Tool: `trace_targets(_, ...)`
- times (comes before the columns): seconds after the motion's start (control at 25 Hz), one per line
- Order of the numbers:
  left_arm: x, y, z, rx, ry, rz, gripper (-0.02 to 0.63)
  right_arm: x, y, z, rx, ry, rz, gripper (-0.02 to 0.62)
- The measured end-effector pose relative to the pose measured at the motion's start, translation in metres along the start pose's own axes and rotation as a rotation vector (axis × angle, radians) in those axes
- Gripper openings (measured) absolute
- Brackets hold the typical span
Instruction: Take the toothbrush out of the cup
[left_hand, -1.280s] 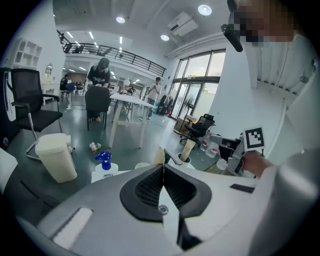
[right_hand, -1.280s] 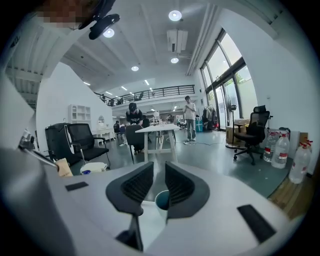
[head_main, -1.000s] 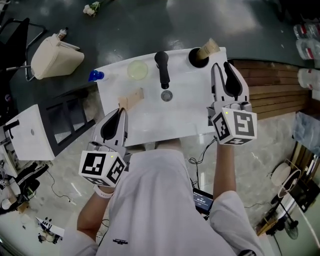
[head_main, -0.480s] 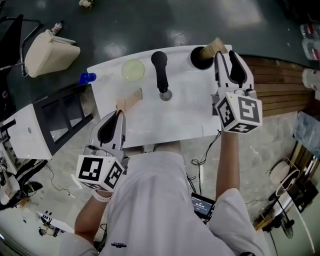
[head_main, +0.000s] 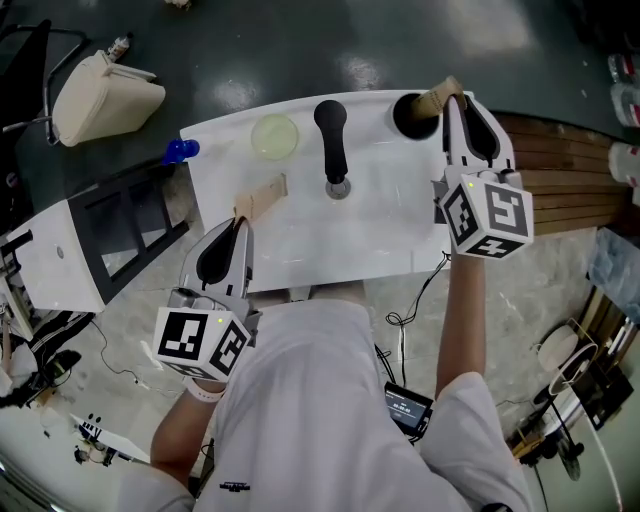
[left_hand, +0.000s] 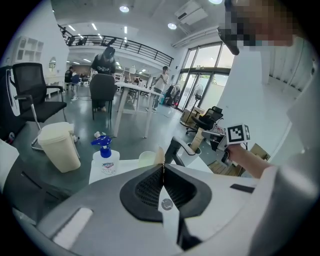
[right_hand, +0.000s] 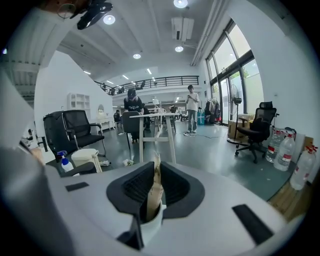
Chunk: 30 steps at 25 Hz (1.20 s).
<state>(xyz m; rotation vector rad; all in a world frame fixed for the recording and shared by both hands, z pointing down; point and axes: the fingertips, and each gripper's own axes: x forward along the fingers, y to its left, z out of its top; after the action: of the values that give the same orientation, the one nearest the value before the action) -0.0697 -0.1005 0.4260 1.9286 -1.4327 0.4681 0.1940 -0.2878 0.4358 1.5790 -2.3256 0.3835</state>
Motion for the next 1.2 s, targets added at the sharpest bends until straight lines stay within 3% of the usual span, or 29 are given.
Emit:
trace_targets(0.56,-0.018,-0.002,0.008,0.017,-0.050,-0.024,0.006,-0.022,0.017,0.027,0.008,-0.069,0.002,0.012)
trace_targets(1.2,-0.058,-0.010,0.031,0.036,-0.157,-0.091,0.006,-0.113,0.046,0.113,-0.039,-0.250,-0.054,0.011)
